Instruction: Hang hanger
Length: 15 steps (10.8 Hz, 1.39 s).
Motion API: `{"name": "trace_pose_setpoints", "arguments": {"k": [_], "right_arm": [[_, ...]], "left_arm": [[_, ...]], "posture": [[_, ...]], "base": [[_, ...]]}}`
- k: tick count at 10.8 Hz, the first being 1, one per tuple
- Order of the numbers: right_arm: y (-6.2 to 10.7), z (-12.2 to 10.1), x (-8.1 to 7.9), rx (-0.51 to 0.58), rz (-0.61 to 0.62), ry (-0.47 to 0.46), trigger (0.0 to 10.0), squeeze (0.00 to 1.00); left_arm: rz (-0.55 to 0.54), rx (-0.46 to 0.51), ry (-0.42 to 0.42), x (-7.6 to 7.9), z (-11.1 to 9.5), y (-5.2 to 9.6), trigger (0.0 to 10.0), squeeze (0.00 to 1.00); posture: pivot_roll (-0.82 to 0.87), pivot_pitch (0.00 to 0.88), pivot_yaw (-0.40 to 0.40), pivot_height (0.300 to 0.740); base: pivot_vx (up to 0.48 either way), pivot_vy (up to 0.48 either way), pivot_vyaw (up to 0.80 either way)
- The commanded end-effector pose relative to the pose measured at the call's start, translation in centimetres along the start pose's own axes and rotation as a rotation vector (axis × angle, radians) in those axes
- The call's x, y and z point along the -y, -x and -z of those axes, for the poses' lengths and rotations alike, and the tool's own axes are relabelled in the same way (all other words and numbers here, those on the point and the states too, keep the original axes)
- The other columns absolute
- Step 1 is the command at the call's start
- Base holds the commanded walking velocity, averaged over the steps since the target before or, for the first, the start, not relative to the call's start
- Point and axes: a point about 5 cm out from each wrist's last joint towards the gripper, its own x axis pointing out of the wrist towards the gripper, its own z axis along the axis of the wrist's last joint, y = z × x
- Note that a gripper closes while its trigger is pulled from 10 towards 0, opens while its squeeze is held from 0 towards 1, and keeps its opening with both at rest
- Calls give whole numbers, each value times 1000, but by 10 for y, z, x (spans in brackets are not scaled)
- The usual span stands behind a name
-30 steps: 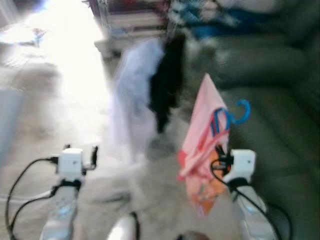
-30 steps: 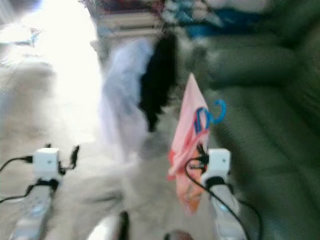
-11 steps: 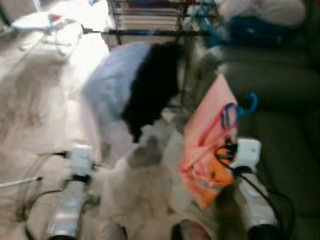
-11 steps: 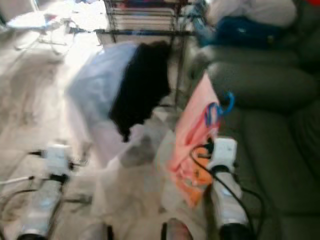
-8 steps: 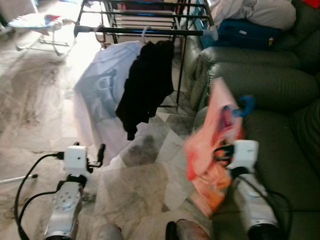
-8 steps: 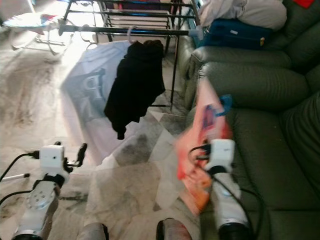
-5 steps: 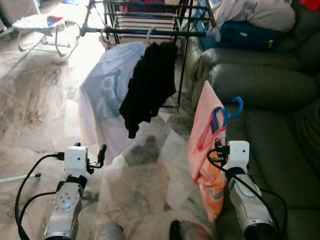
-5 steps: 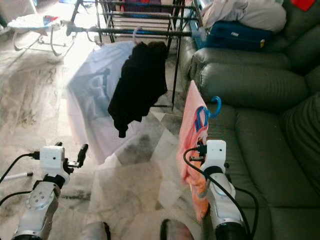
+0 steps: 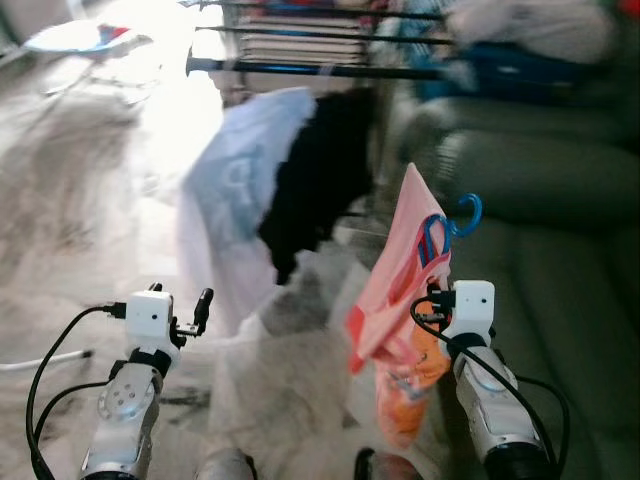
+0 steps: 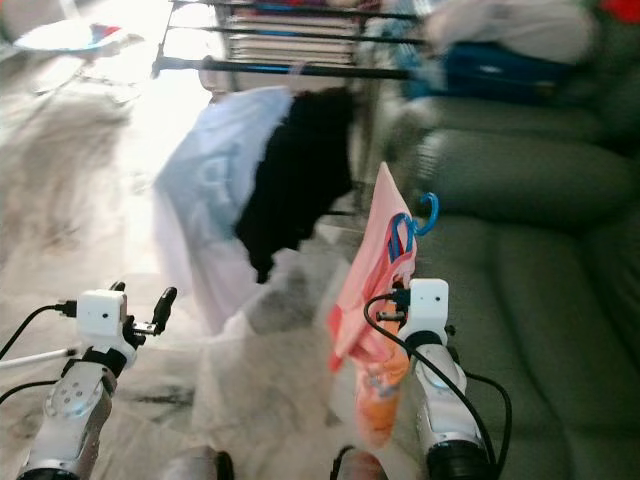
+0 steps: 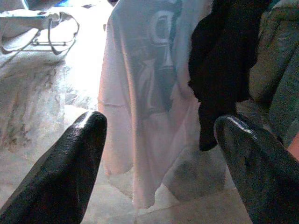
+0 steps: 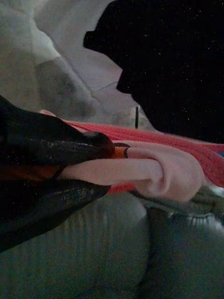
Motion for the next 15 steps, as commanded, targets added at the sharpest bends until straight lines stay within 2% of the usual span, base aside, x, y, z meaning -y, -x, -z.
{"name": "trace_pose_setpoints", "arguments": {"k": [1, 4, 7, 11, 14, 15], "right_arm": [[-3, -10, 7, 55, 41, 16, 10000, 0], [-3, -11, 9, 60, 45, 21, 10000, 0], [-3, -11, 7, 69, 46, 15, 10000, 0], [-1, -10, 5, 78, 50, 12, 10000, 0], [-1, -22, 11, 161, 108, 75, 10000, 0], [-1, -23, 9, 167, 89, 99, 10000, 0]], "left_arm": [[38, -6, 16, 6, 0, 0, 10000, 0], [45, -9, 52, 6, 0, 0, 10000, 0], [66, -29, 79, 7, 2, 1, 10000, 0], [93, -33, 71, 6, 1, 2, 10000, 0], [115, -28, 78, 9, 0, 3, 10000, 0], [120, -23, 77, 12, 1, 5, 10000, 0]], "posture": [[21, 121, -46, 740], [21, 122, -46, 740], [22, 129, -43, 740], [22, 133, -42, 740], [22, 136, -40, 740], [22, 138, -40, 740]], "base": [[450, 0, 0], [444, 0, 0], [361, 313, 0], [294, 379, 0], [420, 89, 0], [0, 0, 0]]}}
